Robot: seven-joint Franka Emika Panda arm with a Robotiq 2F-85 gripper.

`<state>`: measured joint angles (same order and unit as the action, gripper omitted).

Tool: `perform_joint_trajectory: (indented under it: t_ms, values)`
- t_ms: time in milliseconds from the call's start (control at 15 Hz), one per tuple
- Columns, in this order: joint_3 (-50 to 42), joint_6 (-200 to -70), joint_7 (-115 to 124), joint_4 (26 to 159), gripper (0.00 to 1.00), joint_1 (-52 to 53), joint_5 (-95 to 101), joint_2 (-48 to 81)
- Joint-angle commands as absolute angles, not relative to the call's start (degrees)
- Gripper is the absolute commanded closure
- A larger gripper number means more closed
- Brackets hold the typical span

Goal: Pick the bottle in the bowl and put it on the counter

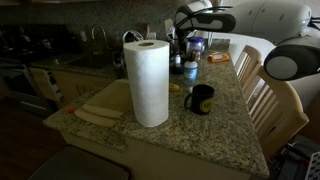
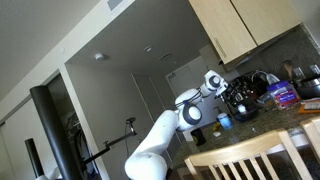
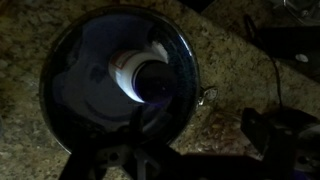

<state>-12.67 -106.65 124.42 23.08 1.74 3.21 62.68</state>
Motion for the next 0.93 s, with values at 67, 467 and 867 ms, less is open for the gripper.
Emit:
perform_joint_trajectory:
  t_ms: [67, 467, 867]
  values:
    - [-11.25, -105.64, 121.73, 23.57, 0.00, 1.36, 1.96, 62.19]
    - [-6.78, -104.28, 113.45, 23.20, 0.00, -0.35, -3.57, 62.67]
    - [-4.97, -102.25, 111.48, 23.68, 0.00, -1.20, -4.92, 62.76]
